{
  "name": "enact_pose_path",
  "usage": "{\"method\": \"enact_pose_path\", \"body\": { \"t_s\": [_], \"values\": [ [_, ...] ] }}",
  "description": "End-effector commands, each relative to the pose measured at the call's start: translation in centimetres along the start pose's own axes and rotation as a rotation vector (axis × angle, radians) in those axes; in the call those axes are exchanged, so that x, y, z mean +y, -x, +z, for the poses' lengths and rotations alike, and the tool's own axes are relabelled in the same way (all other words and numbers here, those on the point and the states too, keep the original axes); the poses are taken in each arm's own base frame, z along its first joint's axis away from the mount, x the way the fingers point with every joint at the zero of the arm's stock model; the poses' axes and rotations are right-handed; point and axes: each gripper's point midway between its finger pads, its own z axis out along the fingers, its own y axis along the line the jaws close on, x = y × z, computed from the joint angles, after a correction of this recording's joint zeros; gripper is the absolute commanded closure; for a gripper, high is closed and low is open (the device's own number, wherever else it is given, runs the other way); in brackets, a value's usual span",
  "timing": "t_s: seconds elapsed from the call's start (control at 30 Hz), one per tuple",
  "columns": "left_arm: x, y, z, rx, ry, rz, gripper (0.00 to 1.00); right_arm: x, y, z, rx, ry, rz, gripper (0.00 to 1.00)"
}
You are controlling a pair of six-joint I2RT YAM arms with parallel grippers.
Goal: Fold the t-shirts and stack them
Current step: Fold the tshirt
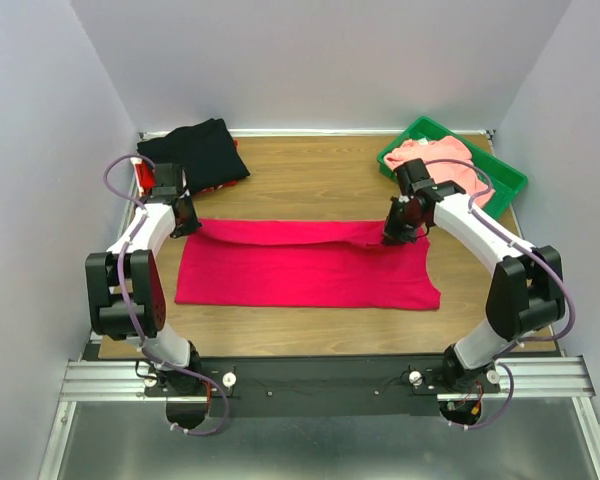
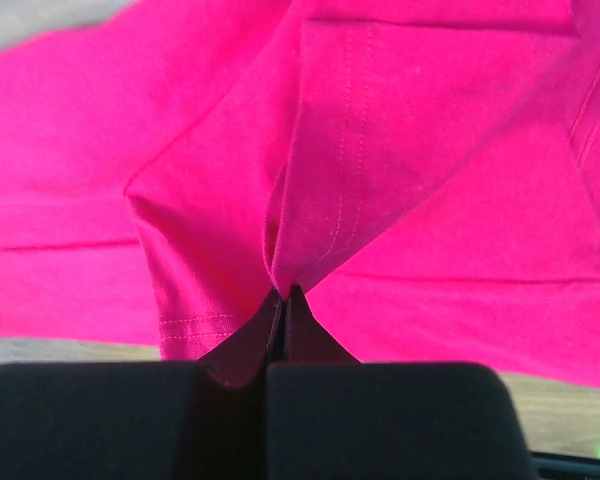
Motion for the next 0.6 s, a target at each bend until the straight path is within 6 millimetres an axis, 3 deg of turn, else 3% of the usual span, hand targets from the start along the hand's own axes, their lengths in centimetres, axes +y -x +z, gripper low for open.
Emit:
{"method": "enact_pose_path", "body": {
  "t_s": [0.0,0.57],
  "values": [
    [0.6,-0.7,-1.3,0.003,0.006,-0.029,1.00,-0.8,-2.4,-0.3,0.043,-0.026,0.004,1.00],
    [3.6,-3.4,-1.6,0.058,0.102,-0.084,1.00,-2.1,-6.1,0.4,0.111,-0.063,-0.037,1.00]
  ]
}}
